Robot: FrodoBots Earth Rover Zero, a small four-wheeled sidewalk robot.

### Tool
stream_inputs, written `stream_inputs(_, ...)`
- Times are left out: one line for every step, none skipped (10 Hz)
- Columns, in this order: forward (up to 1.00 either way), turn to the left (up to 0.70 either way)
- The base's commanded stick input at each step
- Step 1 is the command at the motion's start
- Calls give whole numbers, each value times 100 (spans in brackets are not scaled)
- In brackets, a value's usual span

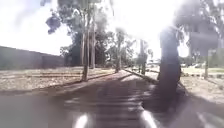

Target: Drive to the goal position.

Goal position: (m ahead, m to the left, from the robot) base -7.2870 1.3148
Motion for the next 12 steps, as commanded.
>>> stream_inputs(85,0)
stream_inputs(85,0)
stream_inputs(85,0)
stream_inputs(85,0)
stream_inputs(85,10)
stream_inputs(85,25)
stream_inputs(85,6)
stream_inputs(85,3)
stream_inputs(85,1)
stream_inputs(85,0)
stream_inputs(85,0)
stream_inputs(85,0)
